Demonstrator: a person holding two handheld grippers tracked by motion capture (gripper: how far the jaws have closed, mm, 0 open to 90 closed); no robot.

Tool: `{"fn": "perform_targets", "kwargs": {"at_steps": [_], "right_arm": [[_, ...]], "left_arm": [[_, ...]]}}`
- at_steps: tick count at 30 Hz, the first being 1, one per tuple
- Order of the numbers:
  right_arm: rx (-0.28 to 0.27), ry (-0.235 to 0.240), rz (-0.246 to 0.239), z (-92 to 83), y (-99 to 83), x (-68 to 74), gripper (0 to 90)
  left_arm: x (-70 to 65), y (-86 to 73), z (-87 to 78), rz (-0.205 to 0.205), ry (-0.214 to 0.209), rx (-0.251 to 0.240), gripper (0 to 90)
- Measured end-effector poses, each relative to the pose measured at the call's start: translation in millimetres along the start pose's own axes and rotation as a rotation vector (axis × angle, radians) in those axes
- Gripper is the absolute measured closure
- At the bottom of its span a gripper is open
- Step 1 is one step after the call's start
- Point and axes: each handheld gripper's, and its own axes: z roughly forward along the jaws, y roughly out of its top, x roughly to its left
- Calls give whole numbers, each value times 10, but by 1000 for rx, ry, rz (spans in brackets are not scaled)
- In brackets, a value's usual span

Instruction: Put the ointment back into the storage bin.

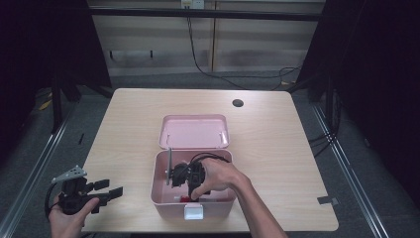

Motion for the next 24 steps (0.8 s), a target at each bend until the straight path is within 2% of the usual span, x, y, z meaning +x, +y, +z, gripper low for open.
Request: {"fn": "perform_targets", "kwargs": {"at_steps": [13, 18, 24], "right_arm": [[43, -17, 14, 94, 20, -37, 711], [42, -9, 11, 132, 17, -43, 709], [65, -10, 14, 165, 15, -53, 708]], "left_arm": [[3, 2, 5, -2, 1, 0, 259], [0, 1, 8, -7, -1, -1, 259], [-1, 0, 7, -7, 1, 2, 259]]}}
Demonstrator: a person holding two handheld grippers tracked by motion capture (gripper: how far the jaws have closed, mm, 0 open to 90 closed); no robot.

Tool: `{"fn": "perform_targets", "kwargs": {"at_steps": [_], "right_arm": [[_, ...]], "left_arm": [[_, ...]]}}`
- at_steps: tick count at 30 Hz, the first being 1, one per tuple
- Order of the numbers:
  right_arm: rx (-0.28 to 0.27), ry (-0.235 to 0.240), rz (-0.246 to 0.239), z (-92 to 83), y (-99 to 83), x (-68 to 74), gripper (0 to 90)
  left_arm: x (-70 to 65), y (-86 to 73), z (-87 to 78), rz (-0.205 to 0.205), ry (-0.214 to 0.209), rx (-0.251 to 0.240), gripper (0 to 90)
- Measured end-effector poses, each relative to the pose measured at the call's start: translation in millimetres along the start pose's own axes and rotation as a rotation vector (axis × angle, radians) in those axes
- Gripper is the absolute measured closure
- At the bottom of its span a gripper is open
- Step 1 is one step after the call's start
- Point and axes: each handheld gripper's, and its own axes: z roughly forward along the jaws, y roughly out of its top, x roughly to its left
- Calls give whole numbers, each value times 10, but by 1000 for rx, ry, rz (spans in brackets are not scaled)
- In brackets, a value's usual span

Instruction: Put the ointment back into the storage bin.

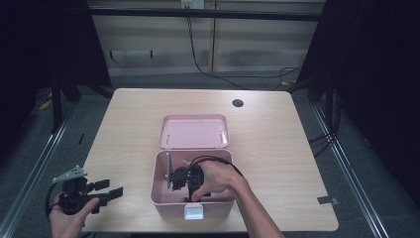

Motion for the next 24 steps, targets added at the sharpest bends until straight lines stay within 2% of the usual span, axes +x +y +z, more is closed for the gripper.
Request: {"fn": "perform_targets", "kwargs": {"at_steps": [5, 7, 12, 24], "right_arm": [[3, 3, 0, 6, 3, -3, 704], [20, 1, 1, 5, 3, -17, 705], [6, 2, 7, 0, 7, -21, 704], [-7, -13, 8, -65, -21, 3, 695]], "left_arm": [[2, 0, -1, 1, 1, 0, 259], [12, -1, -7, 0, 13, 4, 259], [35, -9, -20, -14, 13, -6, 259], [26, -8, -13, -7, 11, 0, 259]]}}
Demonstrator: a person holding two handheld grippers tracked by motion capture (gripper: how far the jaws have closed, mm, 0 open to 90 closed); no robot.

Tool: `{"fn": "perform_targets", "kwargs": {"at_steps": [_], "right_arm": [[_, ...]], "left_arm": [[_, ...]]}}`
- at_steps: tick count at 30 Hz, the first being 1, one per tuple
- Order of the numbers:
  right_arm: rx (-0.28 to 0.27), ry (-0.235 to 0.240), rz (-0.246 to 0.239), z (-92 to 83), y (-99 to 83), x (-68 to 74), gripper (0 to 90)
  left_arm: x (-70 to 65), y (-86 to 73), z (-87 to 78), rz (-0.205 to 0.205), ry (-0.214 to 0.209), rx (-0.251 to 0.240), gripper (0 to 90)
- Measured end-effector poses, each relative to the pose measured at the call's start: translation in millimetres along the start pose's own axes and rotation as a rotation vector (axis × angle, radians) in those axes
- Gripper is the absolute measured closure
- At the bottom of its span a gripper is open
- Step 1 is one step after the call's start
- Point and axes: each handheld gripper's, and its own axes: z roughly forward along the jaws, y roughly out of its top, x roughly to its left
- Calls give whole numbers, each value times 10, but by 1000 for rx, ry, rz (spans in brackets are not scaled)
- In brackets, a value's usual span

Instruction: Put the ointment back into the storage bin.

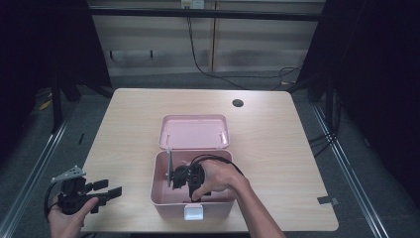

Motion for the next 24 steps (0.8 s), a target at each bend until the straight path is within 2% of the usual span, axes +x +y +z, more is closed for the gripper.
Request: {"fn": "perform_targets", "kwargs": {"at_steps": [9, 10, 11, 16, 17, 24], "right_arm": [[-45, -18, 13, -100, -92, 31, 691], [-31, -24, 3, -126, -93, 33, 690], [-54, -26, 10, -137, -109, 45, 690], [-51, -69, 14, -271, -166, 64, 690], [-69, -69, 16, -292, -178, 79, 690], [-66, -90, 23, -390, -238, 100, 690]], "left_arm": [[-4, 1, 12, -5, -2, 3, 259], [-3, 1, 9, 1, -2, 5, 259], [-6, 0, 9, -3, -2, 2, 259], [1, -1, 3, -1, -3, 4, 259], [0, 0, 4, 0, -2, 5, 259], [-3, -1, 8, 0, -3, 8, 259]]}}
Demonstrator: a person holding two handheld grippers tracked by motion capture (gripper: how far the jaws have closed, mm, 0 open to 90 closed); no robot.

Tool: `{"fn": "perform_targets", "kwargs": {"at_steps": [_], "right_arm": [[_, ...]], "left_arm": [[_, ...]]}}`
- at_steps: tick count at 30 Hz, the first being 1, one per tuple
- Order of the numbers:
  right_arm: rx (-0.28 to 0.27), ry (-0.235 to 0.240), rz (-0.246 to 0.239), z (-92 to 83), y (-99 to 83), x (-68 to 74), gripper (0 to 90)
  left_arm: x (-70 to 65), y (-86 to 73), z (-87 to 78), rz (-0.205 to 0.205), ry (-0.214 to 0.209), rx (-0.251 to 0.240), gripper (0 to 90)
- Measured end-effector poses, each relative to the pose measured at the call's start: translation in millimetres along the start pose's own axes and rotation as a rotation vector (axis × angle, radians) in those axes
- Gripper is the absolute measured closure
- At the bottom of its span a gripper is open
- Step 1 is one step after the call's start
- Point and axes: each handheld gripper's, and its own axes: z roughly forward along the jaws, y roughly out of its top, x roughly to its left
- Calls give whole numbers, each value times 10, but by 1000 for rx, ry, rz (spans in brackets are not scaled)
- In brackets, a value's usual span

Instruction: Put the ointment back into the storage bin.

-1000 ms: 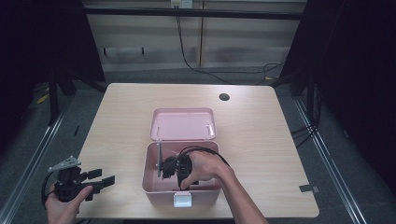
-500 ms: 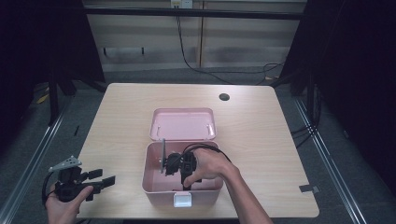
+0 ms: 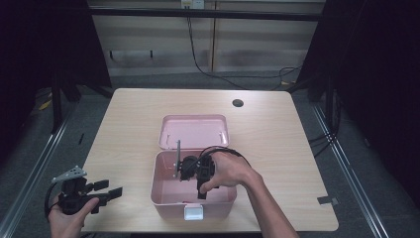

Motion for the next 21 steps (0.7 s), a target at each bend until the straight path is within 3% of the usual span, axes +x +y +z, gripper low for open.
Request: {"fn": "perform_targets", "kwargs": {"at_steps": [2, 13, 21], "right_arm": [[-21, -2, 4, -27, -17, -3, 690], [-8, -9, -6, -59, -20, 32, 680], [-6, -49, 12, -290, -106, 20, 680]], "left_arm": [[-1, 0, 2, -5, 0, -5, 259], [-7, 0, 5, 1, 0, 0, 259], [-3, 1, 4, -2, 0, 0, 259]]}}
